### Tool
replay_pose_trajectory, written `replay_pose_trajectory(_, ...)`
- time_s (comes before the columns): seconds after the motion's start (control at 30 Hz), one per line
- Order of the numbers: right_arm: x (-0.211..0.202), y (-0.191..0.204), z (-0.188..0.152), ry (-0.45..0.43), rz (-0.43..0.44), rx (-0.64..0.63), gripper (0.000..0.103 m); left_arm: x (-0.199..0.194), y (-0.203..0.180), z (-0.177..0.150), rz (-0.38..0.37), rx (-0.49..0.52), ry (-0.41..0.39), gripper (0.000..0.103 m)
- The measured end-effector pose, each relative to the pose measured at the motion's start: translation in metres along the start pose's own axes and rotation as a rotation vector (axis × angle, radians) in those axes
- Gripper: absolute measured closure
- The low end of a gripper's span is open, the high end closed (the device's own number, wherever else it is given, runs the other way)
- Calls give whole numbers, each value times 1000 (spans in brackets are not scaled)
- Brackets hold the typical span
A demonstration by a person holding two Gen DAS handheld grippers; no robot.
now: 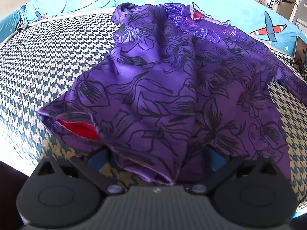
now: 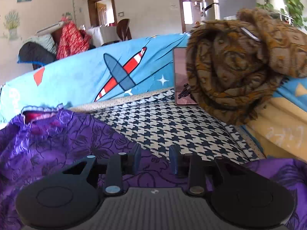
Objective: Fold clothes
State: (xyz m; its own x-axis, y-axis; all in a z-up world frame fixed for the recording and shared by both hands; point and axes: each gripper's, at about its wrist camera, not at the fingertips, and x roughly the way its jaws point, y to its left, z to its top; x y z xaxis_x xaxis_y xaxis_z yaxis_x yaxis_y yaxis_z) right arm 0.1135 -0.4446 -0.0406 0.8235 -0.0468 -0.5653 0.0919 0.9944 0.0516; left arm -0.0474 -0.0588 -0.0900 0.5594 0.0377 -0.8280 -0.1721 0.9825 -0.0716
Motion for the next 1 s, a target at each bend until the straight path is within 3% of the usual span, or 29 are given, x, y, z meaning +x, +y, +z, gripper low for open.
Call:
replay_pose_trajectory(0.13, 31, 19, -2, 64, -26, -129, 56, 0, 1, 4, -1, -5, 3, 0)
replay_pose_trajectory(0.23, 47, 28, -7, 79, -38, -198, 56, 2, 1, 6, 2, -9, 6, 0)
replay_pose_trajectory(0.27, 50, 29, -8, 66, -41, -212, 62, 2, 0, 6, 3, -10, 7, 0)
replay_pose_trajectory(0.3, 51, 31, -6, 60, -44, -220, 88, 2, 0, 7, 4, -10, 7, 0)
replay_pose_trajectory(0.33, 53, 34, -4, 56, -46, -225, 96, 2, 0, 7, 4, -11, 8, 0)
replay_pose_trajectory(0.47, 59, 43, 1, 14, -83, -245, 100, 2, 0, 9, 0, -21, 12, 0)
replay_pose_trajectory(0.57, 56, 47, 11, -86, -126, -202, 100, 3, 0, 9, -2, -25, 13, 0)
replay_pose_trajectory(0.67, 57, 49, 21, -148, -240, -176, 99, 2, -1, 8, 0, -22, 15, 0)
replay_pose_trajectory(0.77, 59, 43, 26, -90, -327, -104, 99, 1, 0, 8, -5, -21, 15, 0)
replay_pose_trajectory(0.83, 45, 44, 28, -103, -293, -70, 98, 1, 1, 8, -13, -28, 15, 0)
replay_pose_trajectory(1.0, -4, 75, 14, -109, -90, -110, 86, -5, 9, 8, -41, -72, 6, 0)
